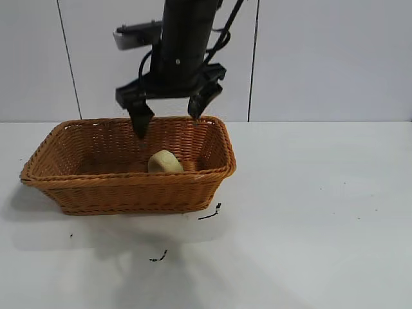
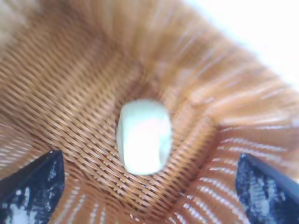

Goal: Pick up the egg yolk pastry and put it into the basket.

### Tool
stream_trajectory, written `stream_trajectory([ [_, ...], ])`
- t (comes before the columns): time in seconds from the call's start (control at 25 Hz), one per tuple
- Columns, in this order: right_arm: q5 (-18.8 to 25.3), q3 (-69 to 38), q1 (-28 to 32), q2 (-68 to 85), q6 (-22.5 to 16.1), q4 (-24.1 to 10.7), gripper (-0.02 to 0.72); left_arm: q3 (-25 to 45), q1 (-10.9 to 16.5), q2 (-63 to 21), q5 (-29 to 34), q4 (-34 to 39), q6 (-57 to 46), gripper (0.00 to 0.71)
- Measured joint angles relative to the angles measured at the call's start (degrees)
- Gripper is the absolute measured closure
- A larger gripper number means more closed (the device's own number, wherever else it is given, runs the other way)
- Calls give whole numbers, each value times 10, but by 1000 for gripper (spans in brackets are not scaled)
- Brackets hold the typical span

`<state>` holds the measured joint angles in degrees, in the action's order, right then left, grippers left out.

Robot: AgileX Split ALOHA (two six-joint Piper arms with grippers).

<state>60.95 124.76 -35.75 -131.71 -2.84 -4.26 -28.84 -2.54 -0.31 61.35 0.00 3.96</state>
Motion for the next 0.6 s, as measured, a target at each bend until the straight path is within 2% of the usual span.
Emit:
stream_trajectory([
  [0.16, 45, 68, 31, 1, 0, 0, 10, 0, 0, 0, 0, 0, 0, 14],
  [0.48, 77, 95, 163, 1, 0, -1, 10, 0, 0, 0, 0, 0, 0, 14],
  [0.52, 77, 95, 163, 1, 0, -1, 10, 0, 0, 0, 0, 0, 0, 14],
  [0.6, 85, 95, 214, 1, 0, -1, 10, 0, 0, 0, 0, 0, 0, 14],
])
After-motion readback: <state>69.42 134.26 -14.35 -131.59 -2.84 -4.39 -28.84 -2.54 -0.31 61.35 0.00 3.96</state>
